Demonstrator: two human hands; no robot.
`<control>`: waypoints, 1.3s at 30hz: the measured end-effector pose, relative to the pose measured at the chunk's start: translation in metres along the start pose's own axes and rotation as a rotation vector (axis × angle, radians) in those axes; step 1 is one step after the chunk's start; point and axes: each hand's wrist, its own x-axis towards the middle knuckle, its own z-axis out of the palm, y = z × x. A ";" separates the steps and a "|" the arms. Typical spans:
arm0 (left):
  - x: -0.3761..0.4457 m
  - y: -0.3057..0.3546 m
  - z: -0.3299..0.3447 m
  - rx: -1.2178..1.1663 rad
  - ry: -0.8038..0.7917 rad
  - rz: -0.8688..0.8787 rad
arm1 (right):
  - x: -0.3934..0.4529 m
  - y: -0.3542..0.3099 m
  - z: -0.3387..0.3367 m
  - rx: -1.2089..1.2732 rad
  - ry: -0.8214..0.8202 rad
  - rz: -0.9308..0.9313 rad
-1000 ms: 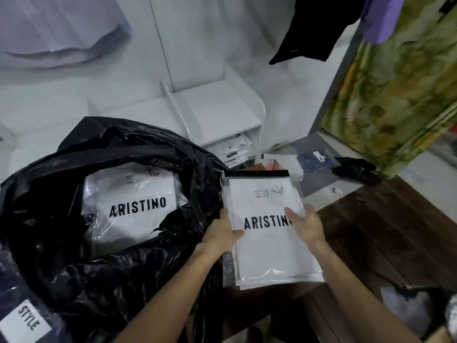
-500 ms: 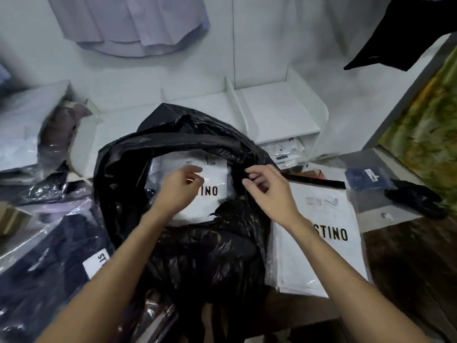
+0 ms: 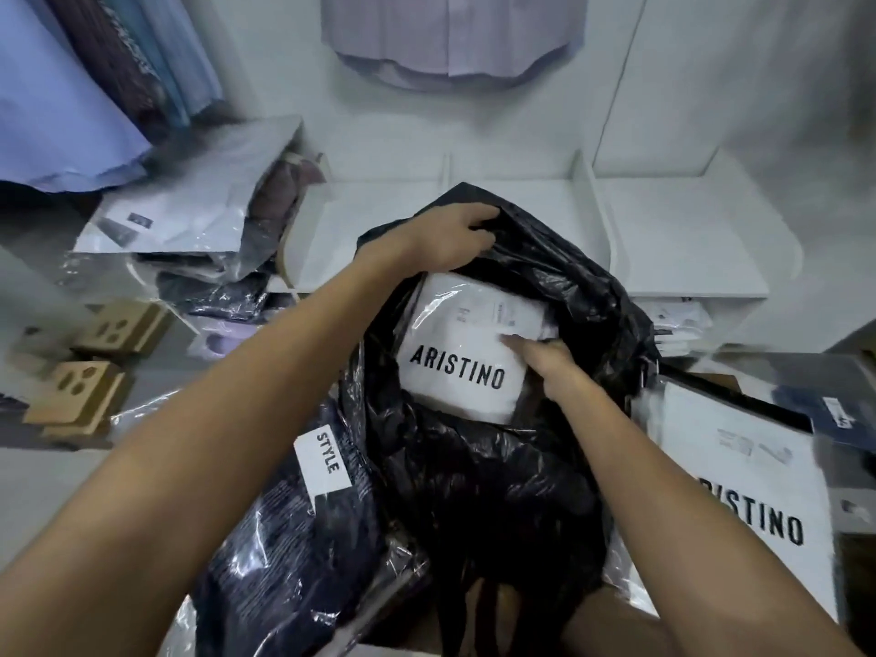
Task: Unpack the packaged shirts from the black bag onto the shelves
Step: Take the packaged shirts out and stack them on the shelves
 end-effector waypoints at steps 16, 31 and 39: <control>-0.001 -0.012 -0.005 -0.001 -0.050 0.061 | -0.049 -0.009 0.044 -0.362 0.254 -0.364; -0.013 -0.020 -0.021 -0.182 0.101 0.023 | -0.147 -0.061 -0.014 -0.057 -0.054 -0.914; -0.050 -0.006 -0.050 -0.915 -0.100 0.146 | -0.173 -0.119 -0.093 0.333 0.177 -0.951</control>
